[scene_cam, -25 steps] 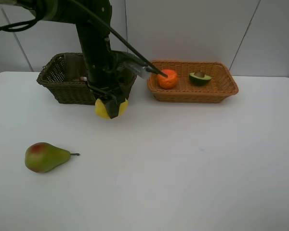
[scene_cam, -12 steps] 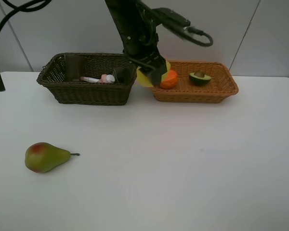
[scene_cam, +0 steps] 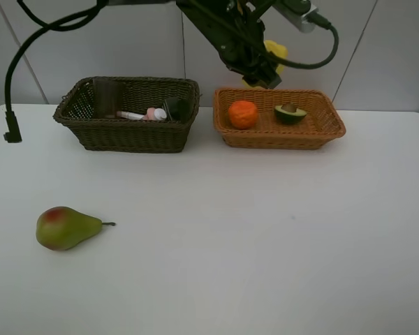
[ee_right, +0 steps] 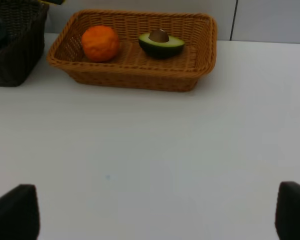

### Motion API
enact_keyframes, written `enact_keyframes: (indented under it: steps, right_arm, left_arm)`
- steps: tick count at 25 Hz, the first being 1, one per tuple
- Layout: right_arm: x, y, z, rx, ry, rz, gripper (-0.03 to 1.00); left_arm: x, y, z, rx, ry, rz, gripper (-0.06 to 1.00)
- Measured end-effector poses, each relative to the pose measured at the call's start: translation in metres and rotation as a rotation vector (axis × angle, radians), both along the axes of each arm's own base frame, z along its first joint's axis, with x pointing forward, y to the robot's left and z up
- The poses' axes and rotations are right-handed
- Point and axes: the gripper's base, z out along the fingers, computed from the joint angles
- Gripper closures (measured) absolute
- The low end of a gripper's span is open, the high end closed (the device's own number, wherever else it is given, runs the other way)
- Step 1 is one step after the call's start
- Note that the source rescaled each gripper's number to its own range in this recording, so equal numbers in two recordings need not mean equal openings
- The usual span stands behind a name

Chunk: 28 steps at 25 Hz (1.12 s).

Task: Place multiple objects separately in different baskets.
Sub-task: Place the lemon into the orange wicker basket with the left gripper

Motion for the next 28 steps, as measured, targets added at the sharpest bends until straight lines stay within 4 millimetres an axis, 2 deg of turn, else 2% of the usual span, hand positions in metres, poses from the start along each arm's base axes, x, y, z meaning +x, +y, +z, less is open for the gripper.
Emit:
enact_keyframes:
  steps: [5, 12, 20, 28]
  right_arm:
    - [0.0, 0.0, 0.0, 0.0, 0.0, 0.0, -0.03]
    - [0.0, 0.0, 0.0, 0.0, 0.0, 0.0, -0.03]
    - [0.0, 0.0, 0.0, 0.0, 0.0, 0.0, -0.03]
    - [0.0, 0.0, 0.0, 0.0, 0.0, 0.0, -0.03]
  left_arm:
    - [0.011, -0.009, -0.031, -0.018, -0.027, 0.011, 0.18]
    - [0.022, -0.019, -0.062, -0.062, -0.087, 0.024, 0.18]
    - [0.032, -0.025, -0.083, -0.123, -0.167, 0.041, 0.18]
    - [0.034, -0.026, -0.102, -0.121, -0.167, 0.045, 0.18]
